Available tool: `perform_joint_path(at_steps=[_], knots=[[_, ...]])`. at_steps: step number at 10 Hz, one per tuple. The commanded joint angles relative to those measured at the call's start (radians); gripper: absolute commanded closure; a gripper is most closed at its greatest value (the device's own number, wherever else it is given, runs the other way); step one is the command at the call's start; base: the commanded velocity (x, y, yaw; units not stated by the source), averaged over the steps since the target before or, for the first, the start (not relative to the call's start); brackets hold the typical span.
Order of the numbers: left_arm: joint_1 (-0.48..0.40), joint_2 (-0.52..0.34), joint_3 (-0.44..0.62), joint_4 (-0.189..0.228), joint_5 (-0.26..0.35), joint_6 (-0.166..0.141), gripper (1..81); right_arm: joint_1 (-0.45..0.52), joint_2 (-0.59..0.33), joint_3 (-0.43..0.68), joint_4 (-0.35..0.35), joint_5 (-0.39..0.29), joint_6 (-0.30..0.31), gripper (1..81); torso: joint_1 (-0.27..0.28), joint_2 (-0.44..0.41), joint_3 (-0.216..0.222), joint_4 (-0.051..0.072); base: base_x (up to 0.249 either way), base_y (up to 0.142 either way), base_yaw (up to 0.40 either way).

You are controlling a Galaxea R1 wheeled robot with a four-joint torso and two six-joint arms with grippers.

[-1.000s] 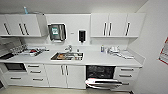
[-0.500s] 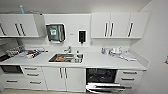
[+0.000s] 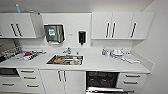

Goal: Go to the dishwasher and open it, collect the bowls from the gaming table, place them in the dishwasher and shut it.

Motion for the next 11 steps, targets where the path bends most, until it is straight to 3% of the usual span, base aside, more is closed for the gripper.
perform_joint_path(at_steps=[1,11], knots=[[-0.018,-0.031,-0.006,0.004,0.042,0.002,81.1,0.026,-0.042,0.009,-0.011,-0.065,-0.004,81.1,0.0,0.0,0.0,0.0,0.169,0.0,0.0],[-0.02,-0.031,-0.006,0.011,0.042,0.002,81.1,0.026,-0.04,0.009,-0.011,-0.065,-0.004,81.1,-0.001,-0.002,0.001,0.0,0.169,0.0,0.0]])
